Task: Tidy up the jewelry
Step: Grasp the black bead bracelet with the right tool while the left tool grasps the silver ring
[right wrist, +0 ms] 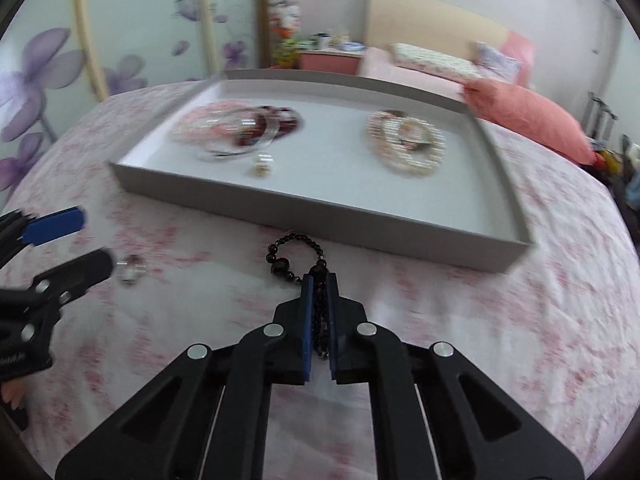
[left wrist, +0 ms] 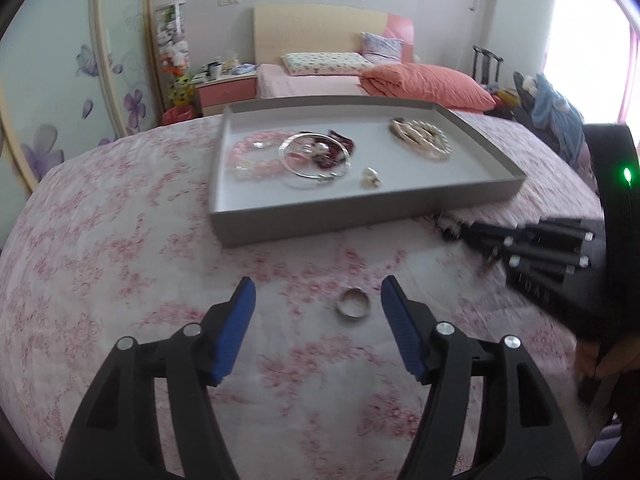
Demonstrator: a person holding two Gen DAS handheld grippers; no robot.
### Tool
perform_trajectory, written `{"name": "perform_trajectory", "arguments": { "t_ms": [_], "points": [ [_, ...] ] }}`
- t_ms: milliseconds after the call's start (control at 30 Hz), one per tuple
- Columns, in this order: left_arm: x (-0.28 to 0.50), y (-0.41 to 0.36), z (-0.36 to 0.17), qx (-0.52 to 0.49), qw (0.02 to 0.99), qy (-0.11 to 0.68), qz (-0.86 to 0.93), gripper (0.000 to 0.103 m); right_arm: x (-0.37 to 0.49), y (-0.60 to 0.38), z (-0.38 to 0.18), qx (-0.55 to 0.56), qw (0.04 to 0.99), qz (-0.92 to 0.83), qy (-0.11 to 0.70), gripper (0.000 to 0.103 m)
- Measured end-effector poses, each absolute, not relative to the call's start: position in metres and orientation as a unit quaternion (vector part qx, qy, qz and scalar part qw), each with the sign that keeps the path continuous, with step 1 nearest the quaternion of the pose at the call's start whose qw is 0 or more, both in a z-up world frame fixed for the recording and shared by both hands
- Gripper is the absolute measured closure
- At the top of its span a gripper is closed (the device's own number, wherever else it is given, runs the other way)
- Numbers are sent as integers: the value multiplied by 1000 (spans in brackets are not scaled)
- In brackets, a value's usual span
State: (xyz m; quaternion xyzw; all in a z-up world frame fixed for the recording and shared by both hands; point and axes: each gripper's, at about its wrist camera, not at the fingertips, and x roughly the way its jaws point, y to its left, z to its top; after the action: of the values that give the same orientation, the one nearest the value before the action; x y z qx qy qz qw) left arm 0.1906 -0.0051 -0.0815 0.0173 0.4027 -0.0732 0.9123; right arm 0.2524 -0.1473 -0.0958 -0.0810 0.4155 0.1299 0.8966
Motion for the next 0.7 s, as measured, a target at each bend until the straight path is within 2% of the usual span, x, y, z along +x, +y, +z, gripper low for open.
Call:
{"name": "perform_trajectory", "arguments": {
  "t_ms": [267, 333, 500, 567, 633, 700],
  "points": [
    [195, -29, -97, 53, 901, 425, -70, 38, 258, -192, -98, -35, 905, 55, 420, 96],
    [200, -31, -101, 55, 896, 436, -63, 47, 258, -194, -98, -42, 905, 54, 419, 96],
    [203, -34, -100, 52, 897, 436, -55, 53, 260, -198, -99, -37, 905, 59, 420, 96],
    [203, -36, -100, 51, 897, 435, -59, 61, 262, -199, -99, -33, 905, 61, 420, 96],
    [202, -40, -100, 53, 897, 434, -63, 81, 261, -192, -99, -31, 905, 62, 420, 96],
    [201, -43, -100, 60, 898, 432, -60, 81, 261, -190, -99, -31, 905, 62, 420, 96]
  ]
}}
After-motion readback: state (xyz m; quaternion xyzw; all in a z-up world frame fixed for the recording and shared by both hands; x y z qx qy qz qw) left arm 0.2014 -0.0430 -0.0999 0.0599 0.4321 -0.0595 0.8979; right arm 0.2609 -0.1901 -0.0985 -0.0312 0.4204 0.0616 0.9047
